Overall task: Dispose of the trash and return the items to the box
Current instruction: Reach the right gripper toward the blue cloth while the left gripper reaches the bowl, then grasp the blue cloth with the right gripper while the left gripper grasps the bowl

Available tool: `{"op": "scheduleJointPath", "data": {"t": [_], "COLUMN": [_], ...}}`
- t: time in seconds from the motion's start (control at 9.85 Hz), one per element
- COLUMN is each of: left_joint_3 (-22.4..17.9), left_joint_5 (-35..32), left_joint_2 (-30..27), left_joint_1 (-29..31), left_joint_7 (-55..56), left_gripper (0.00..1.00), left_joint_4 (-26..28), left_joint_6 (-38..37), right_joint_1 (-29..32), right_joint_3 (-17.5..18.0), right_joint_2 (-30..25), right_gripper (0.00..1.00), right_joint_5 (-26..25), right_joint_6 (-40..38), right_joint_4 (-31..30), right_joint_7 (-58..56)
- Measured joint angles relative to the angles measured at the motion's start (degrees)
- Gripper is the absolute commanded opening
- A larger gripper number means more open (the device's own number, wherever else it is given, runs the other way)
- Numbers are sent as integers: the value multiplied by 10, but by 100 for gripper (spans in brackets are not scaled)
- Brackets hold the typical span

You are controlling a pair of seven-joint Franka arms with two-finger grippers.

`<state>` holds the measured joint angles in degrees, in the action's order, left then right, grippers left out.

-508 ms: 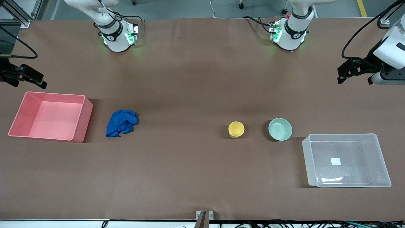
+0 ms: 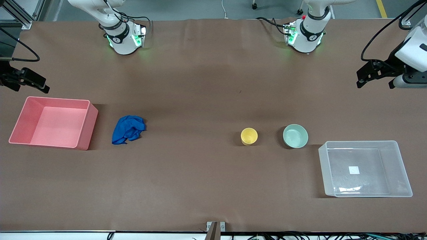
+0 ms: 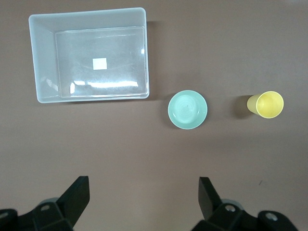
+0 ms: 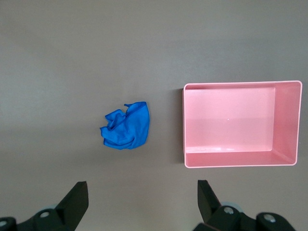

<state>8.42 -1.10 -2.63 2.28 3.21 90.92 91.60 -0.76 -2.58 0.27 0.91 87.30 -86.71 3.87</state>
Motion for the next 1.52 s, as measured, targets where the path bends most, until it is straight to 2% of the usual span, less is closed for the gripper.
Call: {"op": "scheduleJointPath", "data": {"t": [0.3,0.41,0.81,1.22,1.52], "left_joint_3": [1,4,53,55,54], "left_joint_5": [0,0,0,0,0], "left_joint_2": [19,29,52,91,135], "left_joint_1": [-1,-2,-6,-4,10], "left_joint_7": [13,38,212,311,330], "left_gripper": [100,100,100,100,89], "left_joint_4": [4,19,139,299,337], "left_joint_6": [8,32,169,389,472], "right_joint_1": [0,0,-1,-17,-22], "right_joint_3": [0,0,1,2,2], "right_joint_2": [0,0,8,35,38], "right_gripper": [100,100,98,96,96], "right_joint_5": [0,0,0,0,0], "right_joint_6": [0,0,8,130,182], "right_joint_4": [0,0,-6,-94,-150], "right_joint_7": [0,0,0,0,1]}}
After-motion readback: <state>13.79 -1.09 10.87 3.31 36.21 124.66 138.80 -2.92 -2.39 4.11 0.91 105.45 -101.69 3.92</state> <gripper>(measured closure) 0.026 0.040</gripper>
